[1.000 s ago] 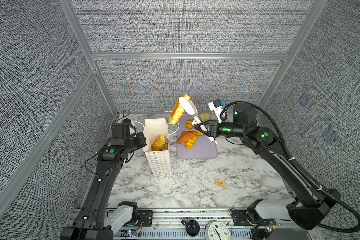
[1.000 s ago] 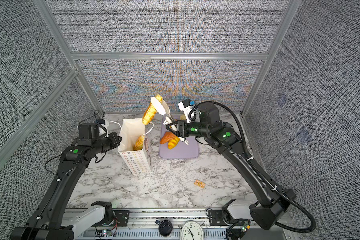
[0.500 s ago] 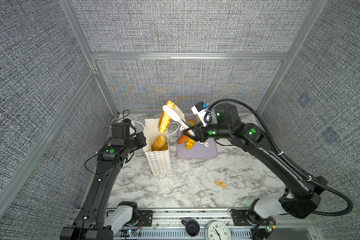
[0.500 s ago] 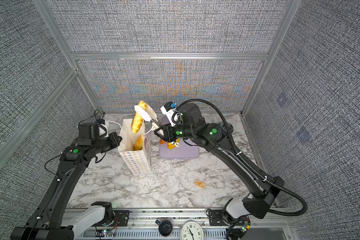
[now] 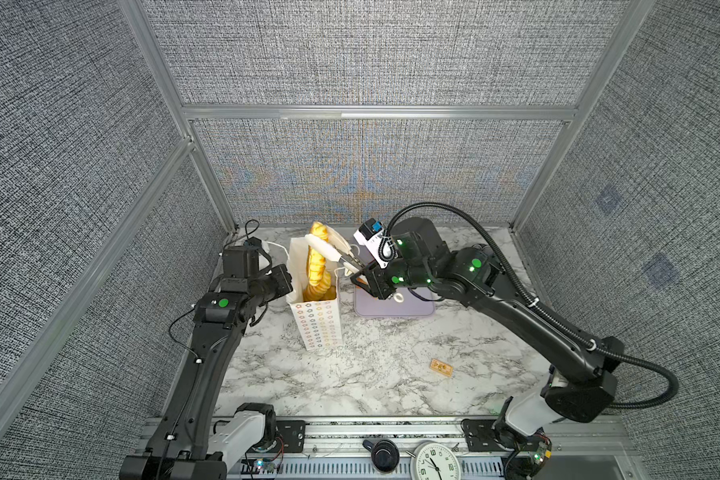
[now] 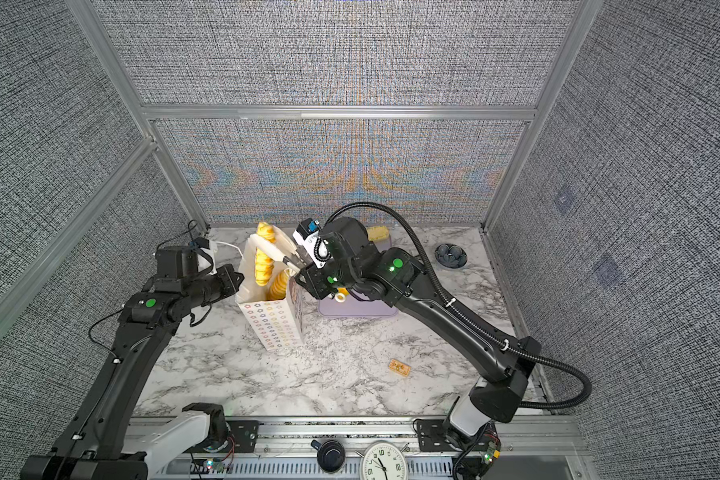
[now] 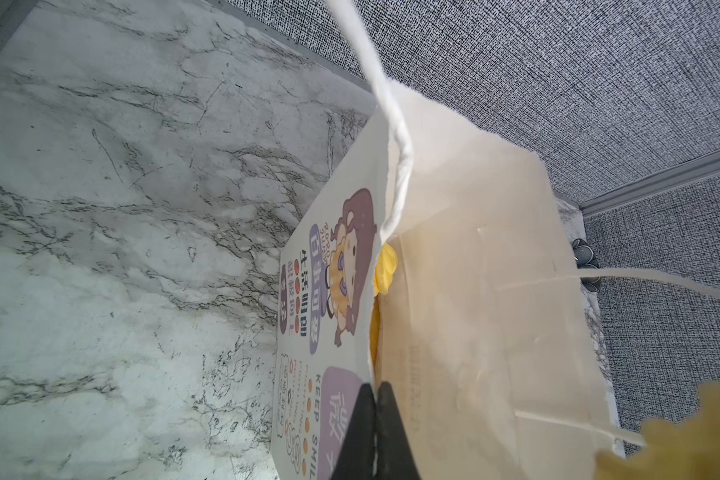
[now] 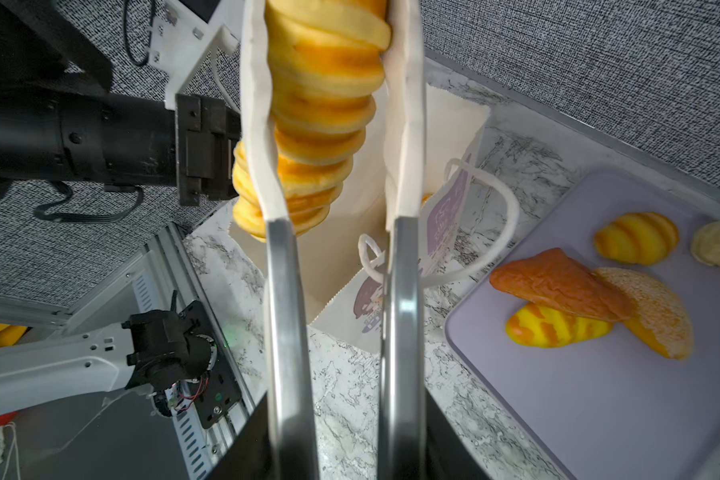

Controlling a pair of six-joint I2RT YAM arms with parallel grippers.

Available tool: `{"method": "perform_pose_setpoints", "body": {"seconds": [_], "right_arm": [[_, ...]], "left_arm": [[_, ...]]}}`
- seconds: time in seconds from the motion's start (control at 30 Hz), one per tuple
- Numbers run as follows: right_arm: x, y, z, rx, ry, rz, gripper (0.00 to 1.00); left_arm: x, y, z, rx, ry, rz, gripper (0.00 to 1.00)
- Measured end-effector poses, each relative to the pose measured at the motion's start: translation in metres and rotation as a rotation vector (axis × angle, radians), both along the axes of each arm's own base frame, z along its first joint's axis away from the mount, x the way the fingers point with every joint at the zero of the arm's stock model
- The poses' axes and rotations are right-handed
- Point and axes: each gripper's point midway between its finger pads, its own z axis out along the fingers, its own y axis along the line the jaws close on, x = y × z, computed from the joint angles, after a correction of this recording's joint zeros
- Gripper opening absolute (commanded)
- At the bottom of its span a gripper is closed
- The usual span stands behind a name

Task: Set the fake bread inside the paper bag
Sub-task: 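Swing the tongs with the pastry toward the bag held by the left gripper, then lower the pastry into the bag and open the tongs to release it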

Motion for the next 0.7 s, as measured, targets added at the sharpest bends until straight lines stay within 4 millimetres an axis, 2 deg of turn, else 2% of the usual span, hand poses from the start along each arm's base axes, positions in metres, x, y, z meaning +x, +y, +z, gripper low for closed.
{"method": "perform_pose_setpoints", "body": {"seconds": [0.23,0.7], "right_arm": [[0.002,-0.002,-0.015,-0.065,-0.002,-0.017,0.43],[0.004,-0.002,-0.019,-0.089,-0.018,-0.026,0.55]], "left_arm": [[0.000,0.000,0.000,0.000,-0.001,0.000,0.00],[-0.001,0.000,-0.002,0.001,0.001,0.000,0.00]]}}
